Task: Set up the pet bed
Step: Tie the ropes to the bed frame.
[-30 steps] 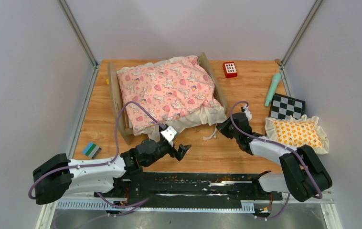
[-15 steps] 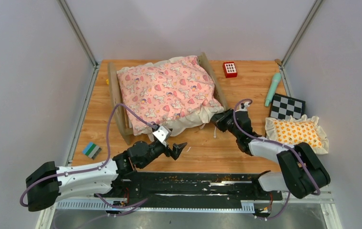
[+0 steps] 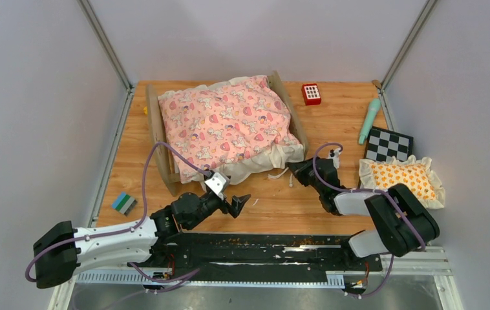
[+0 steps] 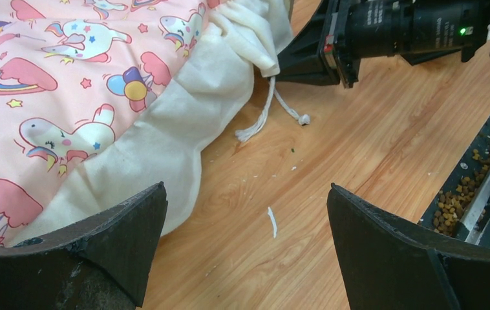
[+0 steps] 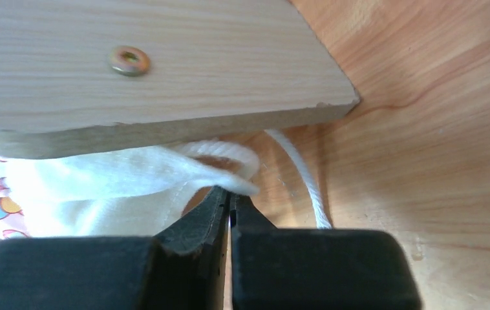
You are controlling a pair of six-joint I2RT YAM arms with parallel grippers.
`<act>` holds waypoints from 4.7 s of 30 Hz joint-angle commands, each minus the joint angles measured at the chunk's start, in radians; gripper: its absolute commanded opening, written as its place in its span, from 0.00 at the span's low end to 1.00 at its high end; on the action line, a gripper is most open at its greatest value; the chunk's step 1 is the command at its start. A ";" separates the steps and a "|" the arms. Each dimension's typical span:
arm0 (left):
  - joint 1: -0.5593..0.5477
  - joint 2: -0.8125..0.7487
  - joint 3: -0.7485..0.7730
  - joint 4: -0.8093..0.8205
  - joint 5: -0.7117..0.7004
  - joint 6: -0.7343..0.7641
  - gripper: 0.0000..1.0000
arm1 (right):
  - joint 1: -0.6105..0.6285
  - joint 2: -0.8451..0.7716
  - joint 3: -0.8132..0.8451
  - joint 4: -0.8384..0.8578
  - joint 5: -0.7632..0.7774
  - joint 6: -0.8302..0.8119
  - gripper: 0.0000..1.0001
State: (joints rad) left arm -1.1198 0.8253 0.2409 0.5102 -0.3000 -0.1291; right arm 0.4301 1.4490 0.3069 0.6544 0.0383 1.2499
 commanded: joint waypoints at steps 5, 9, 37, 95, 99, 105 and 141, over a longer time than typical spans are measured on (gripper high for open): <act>-0.005 0.022 -0.002 0.044 -0.011 0.000 1.00 | 0.016 -0.149 0.033 -0.231 0.208 -0.194 0.02; -0.005 0.038 0.004 0.050 -0.001 -0.007 1.00 | 0.016 -0.148 0.051 -0.283 0.212 -0.212 0.09; -0.005 0.028 -0.001 0.021 -0.023 -0.046 1.00 | 0.017 -0.404 0.130 -0.633 -0.010 -0.678 0.47; -0.003 0.638 0.030 0.808 0.322 0.726 0.82 | 0.038 -0.231 0.328 -0.891 -0.230 -0.805 0.00; -0.004 0.815 0.063 0.998 0.393 0.728 0.74 | -0.018 -0.233 0.344 -0.907 -0.332 -0.807 0.00; -0.003 0.943 0.142 1.093 0.439 0.723 0.77 | -0.106 -0.250 0.351 -0.920 -0.466 -0.791 0.00; 0.091 1.234 0.468 0.986 0.604 0.770 0.64 | -0.240 -0.302 0.363 -0.996 -0.691 -0.821 0.00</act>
State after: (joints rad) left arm -1.0306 2.0537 0.6849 1.4479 0.2379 0.6079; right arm 0.1993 1.1667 0.6312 -0.3458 -0.6182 0.4454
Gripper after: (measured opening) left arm 0.652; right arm 0.009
